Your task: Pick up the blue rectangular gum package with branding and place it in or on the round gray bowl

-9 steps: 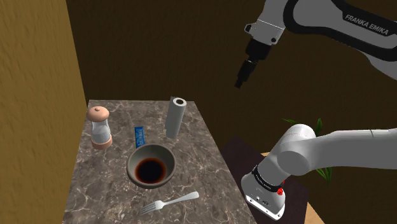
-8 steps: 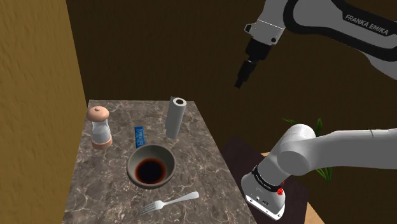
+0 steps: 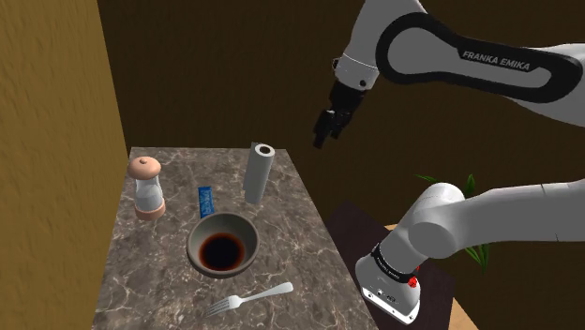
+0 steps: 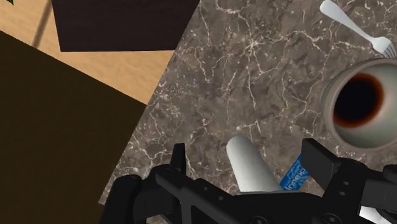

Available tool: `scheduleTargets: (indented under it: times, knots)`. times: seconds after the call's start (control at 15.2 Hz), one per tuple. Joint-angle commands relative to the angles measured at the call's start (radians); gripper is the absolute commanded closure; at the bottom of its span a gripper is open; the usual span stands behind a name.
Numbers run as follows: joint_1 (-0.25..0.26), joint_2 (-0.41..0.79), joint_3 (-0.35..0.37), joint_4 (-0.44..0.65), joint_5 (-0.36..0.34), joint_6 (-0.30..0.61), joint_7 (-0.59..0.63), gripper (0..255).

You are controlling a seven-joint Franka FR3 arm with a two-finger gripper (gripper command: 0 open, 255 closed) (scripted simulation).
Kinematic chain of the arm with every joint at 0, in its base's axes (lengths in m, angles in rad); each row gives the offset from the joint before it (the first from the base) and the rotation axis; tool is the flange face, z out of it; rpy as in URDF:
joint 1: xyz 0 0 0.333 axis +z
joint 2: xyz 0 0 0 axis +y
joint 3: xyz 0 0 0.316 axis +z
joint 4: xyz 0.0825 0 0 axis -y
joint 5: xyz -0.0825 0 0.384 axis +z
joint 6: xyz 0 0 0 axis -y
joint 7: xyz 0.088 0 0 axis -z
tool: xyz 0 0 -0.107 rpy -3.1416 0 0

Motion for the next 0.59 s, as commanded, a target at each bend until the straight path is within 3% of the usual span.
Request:
scheduleTargets:
  times: [0.0, 0.53]
  knots:
    - [0.002, 0.029, 0.048, -0.022, 0.029, 0.058, 0.074, 0]
    - [-0.027, 0.254, 0.222, -0.018, 0.076, 0.299, 0.338, 0]
